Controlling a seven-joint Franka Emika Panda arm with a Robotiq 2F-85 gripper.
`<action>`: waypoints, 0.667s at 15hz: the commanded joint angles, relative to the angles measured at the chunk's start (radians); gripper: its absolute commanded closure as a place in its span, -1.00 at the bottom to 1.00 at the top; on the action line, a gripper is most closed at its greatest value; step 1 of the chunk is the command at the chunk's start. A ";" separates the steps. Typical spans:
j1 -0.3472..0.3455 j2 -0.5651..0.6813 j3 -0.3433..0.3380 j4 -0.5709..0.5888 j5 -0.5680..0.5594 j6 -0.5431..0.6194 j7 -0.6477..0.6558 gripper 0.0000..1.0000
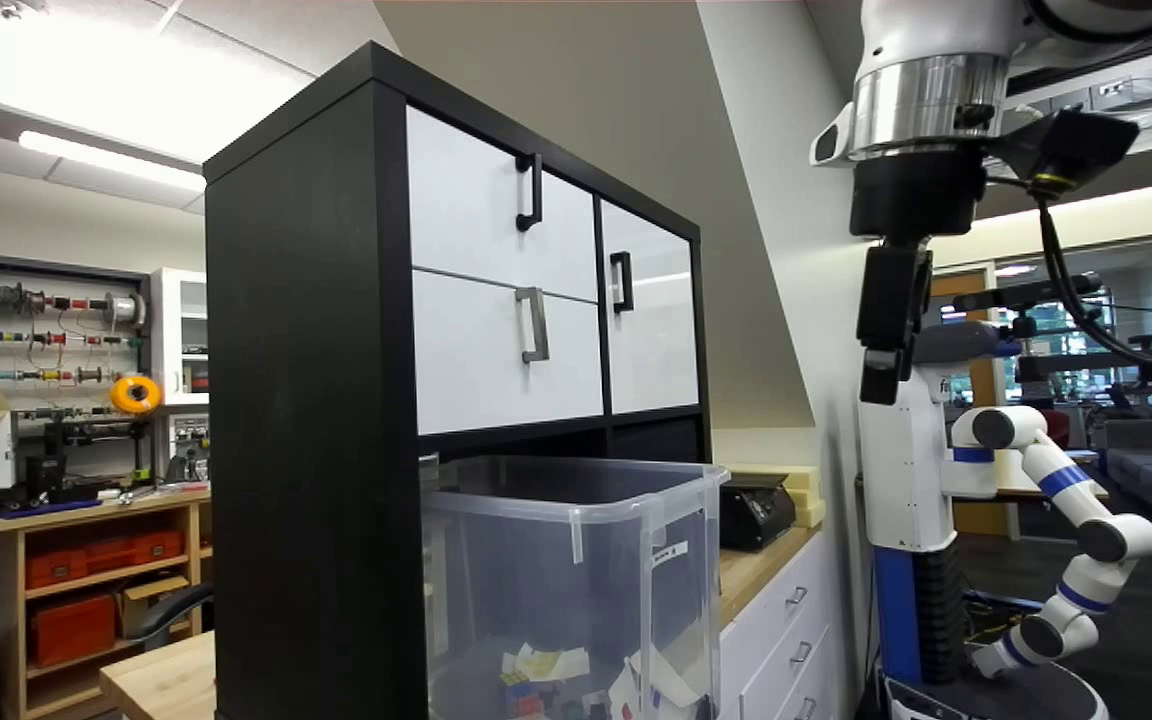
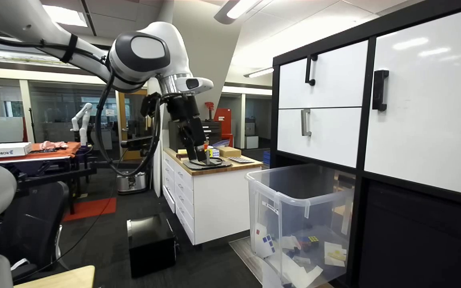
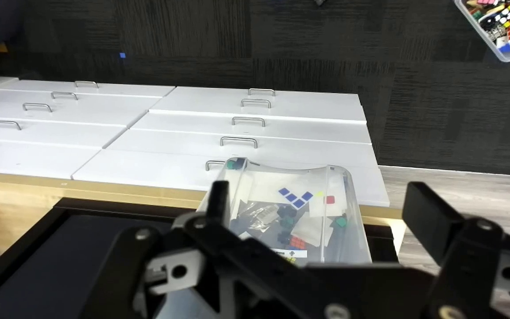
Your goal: Push the clear storage bin backwards
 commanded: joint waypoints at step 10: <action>-0.013 0.086 -0.058 -0.254 -0.005 0.533 -0.007 -1.00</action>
